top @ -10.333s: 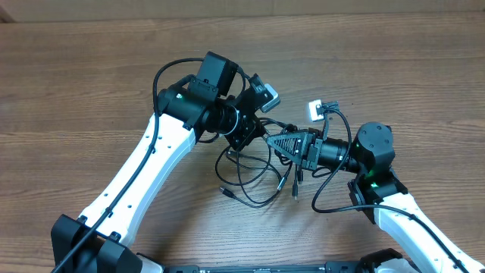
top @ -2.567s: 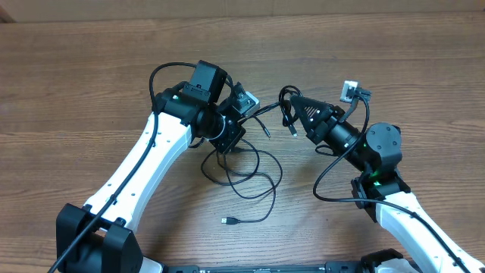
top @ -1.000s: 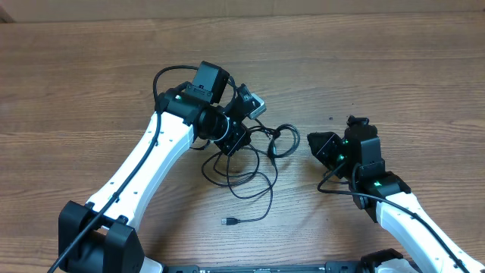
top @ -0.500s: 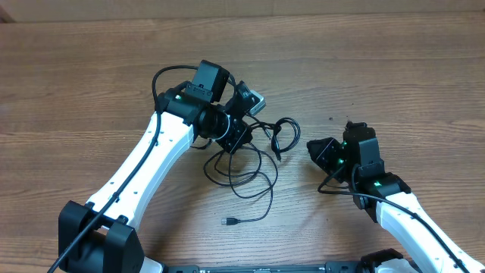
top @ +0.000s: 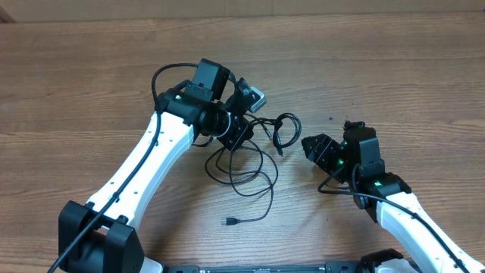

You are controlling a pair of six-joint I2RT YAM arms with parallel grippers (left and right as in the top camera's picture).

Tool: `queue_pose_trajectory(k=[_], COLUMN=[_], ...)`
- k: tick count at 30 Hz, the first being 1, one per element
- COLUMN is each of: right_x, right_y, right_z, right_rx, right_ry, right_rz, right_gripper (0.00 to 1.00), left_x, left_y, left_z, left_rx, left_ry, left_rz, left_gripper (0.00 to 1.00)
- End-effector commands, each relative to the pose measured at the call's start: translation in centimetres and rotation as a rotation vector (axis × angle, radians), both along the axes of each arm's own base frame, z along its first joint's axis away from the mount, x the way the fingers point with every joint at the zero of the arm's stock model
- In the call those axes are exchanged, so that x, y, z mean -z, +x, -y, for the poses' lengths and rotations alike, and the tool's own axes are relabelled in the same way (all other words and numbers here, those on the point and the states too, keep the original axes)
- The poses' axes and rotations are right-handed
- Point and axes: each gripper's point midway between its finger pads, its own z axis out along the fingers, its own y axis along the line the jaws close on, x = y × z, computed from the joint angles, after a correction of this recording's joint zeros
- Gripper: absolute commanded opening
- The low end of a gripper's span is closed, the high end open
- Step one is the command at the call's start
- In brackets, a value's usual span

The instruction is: Untangle cables

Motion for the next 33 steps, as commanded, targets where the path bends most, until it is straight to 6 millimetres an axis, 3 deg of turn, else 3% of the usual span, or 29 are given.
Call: queue_pose_trajectory(k=[1, 10, 13, 24, 30, 33], right_x=[-0.8, -0.8, -0.9, -5.3, -5.4, -5.4], right_y=[0.4, 0.3, 0.3, 2.5, 2.5, 2.5], right_z=[-0.1, -0.4, -0.5, -3.1, -3.2, -3.3], right_rx=[-0.021, -0.056, -0.078, -0.441, -0.533, -0.541], right_ry=[-0.01, -0.008, -0.021, -0.185, -0.283, -0.284], right_rz=[0.034, 0.041, 0.057, 0.455, 0.525, 0.53], right_gripper=[0.69, 0.72, 0.77, 0.87, 0.85, 0.75], left_x=[0.3, 0.8, 0.9, 0.5, 0.4, 0.0], left_y=[0.6, 1.4, 1.5, -1.5, -1.4, -1.6], left_z=[-0.9, -2.0, -2.2, -0.9, -0.7, -0.1], left_rx=[-0.037, -0.069, -0.042, 0.391, 0.454, 0.475], left_ry=[0.033, 0.104, 0.121, 0.064, 0.06, 0.021], left_rz=[0.013, 0.046, 0.07, 0.191, 0.237, 0.25], left_gripper=[0.05, 0.04, 0.04, 0.04, 0.04, 0.05])
